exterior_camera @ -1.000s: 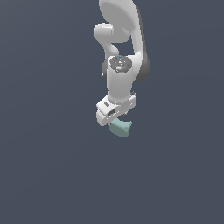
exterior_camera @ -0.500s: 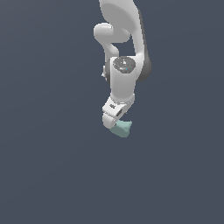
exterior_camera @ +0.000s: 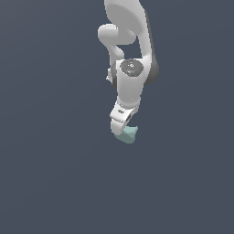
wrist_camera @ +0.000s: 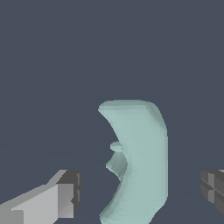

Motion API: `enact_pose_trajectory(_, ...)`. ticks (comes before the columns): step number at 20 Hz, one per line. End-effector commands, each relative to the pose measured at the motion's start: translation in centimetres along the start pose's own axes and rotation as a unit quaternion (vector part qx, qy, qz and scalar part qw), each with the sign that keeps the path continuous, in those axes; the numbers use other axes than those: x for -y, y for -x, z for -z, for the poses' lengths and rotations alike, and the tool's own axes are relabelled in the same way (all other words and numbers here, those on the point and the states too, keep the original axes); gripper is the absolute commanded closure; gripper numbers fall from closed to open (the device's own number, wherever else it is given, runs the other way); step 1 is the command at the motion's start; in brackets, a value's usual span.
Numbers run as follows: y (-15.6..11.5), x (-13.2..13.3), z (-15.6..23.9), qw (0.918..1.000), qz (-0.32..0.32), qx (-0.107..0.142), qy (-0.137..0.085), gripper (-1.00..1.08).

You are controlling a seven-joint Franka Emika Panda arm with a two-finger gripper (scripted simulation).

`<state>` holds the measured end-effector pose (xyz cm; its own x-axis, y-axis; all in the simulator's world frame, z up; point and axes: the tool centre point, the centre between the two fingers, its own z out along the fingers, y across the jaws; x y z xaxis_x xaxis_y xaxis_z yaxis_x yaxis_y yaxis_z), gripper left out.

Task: Pick up the object and move it to a goal position.

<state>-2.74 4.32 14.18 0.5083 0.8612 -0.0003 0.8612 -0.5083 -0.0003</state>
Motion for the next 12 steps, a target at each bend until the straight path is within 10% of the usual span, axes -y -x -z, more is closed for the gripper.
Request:
enact_pose_trajectory(1,0.0,0.0,0.0,1.0,0.006,0.0,0.0,-0.92)
enact_pose_trajectory(12,0.0,0.1,-3.0,1.0,0.006,0.0,0.0,-0.92)
